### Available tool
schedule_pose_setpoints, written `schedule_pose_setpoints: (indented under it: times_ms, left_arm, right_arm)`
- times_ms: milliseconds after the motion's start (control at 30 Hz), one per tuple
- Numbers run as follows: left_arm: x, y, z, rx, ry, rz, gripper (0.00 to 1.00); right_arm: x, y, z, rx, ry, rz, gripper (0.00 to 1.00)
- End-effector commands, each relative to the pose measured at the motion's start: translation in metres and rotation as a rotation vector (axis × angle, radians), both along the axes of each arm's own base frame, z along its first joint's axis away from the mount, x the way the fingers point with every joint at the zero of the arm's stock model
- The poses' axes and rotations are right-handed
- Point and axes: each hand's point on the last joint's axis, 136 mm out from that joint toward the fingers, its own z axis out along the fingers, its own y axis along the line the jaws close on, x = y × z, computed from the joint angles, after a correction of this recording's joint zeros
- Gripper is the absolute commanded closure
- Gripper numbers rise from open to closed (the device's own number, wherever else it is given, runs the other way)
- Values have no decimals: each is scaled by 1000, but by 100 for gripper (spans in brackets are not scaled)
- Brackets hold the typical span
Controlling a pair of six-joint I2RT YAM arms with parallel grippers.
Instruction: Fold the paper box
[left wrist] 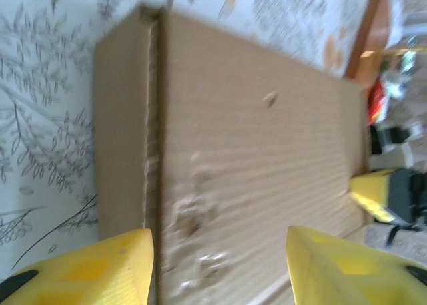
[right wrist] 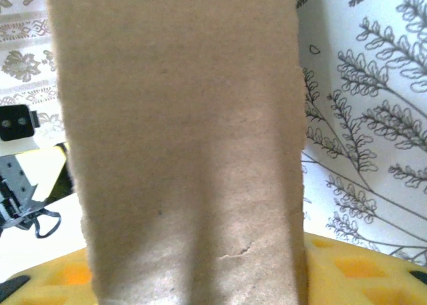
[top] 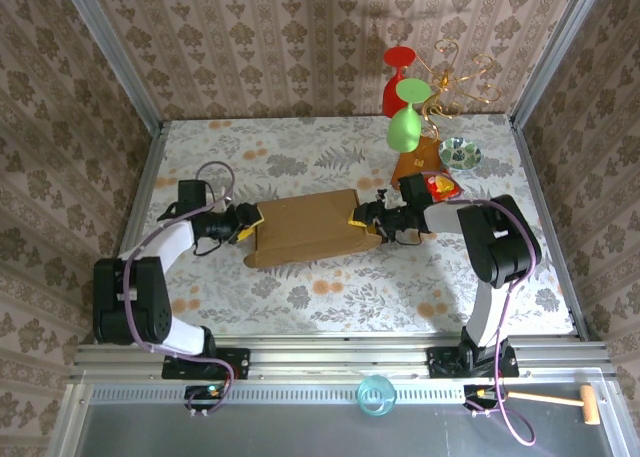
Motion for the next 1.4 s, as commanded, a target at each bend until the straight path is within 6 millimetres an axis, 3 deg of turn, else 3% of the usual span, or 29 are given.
schedule_pose_setpoints:
  times_ms: [0, 200, 367, 433, 700, 833, 933, 1200, 1367]
  left_arm:
    - [14, 12, 25, -66, -27, 122, 44]
    - [14, 45, 25, -134, 45, 301, 38]
    - [6, 56, 1, -273, 155, 414, 37]
    - [2, 55, -10, -284, 212, 440, 30]
    - [-8, 28, -19, -302, 323, 405, 15]
    - [-21, 5, -32, -321, 424, 356, 14]
    - [-27, -2, -43, -324, 462, 353, 14]
    - [-4, -31, -46, -440, 453, 388, 13]
    - [-6, -51, -48, -501, 492, 398, 17]
  right_arm:
    - [-5, 1, 9, 28, 101, -45, 46]
    - [-11, -1, 9, 19, 280, -102, 46]
    - [-28, -4, 12, 3, 464, -108, 47]
    - [-34, -6, 16, -2, 502, -113, 48]
    - [-56, -17, 27, -5, 631, -105, 48]
    - [-58, -18, 27, 2, 668, -93, 48]
    - [-55, -18, 29, 11, 677, -93, 48]
    - [-59, -17, 28, 19, 704, -73, 47]
    - [-59, -19, 25, 15, 714, -83, 47]
